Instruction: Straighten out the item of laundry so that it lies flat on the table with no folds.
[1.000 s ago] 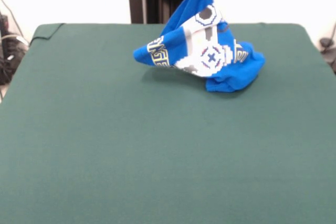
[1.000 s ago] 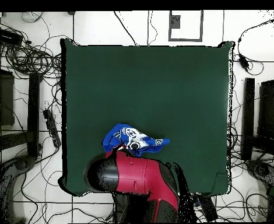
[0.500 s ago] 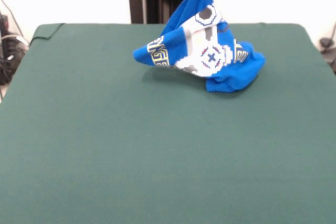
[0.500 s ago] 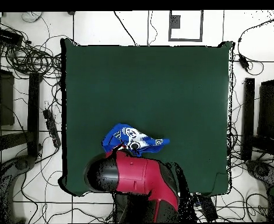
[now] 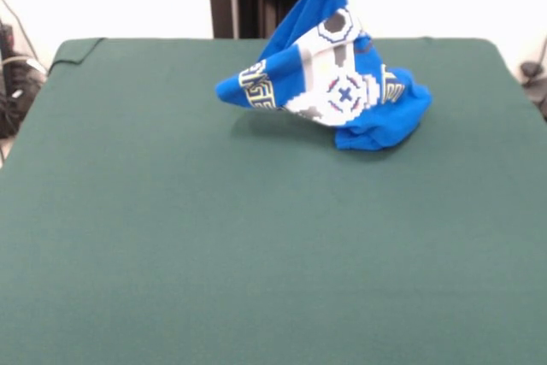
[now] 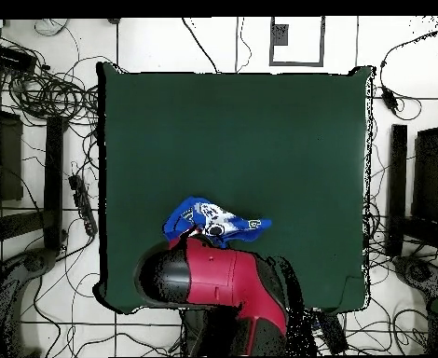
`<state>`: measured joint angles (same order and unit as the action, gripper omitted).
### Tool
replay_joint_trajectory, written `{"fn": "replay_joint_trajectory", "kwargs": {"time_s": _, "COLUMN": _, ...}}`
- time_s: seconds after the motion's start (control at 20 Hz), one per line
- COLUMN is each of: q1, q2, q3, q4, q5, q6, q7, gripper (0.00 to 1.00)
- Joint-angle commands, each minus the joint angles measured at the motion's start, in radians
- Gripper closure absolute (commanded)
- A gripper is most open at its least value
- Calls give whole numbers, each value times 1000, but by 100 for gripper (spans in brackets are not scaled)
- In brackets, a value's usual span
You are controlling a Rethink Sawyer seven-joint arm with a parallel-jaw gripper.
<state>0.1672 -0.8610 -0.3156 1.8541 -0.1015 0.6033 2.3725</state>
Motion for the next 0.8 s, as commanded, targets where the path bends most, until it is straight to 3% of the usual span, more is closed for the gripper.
{"fn": "replay_joint_trajectory", "kwargs": {"time_s": 0.05, "q1": -9, "q2": -37, "q3": 16, "q4": -121, "q5": -36, "q6": 134, "q7": 17, "gripper": 100}}
{"fn": "replay_joint_trajectory", "kwargs": {"time_s": 0.3, "q1": 19, "q2": -136, "q3": -24, "q4": -144, "q5": -65, "q6": 286, "q7": -13, "gripper": 100}}
{"fn": "replay_joint_trajectory", "kwargs": {"time_s": 0.8, "q1": -46, "q2": -115, "q3": 41, "q4": -192, "q5": -66, "q6": 336, "q7": -36, "gripper": 100}}
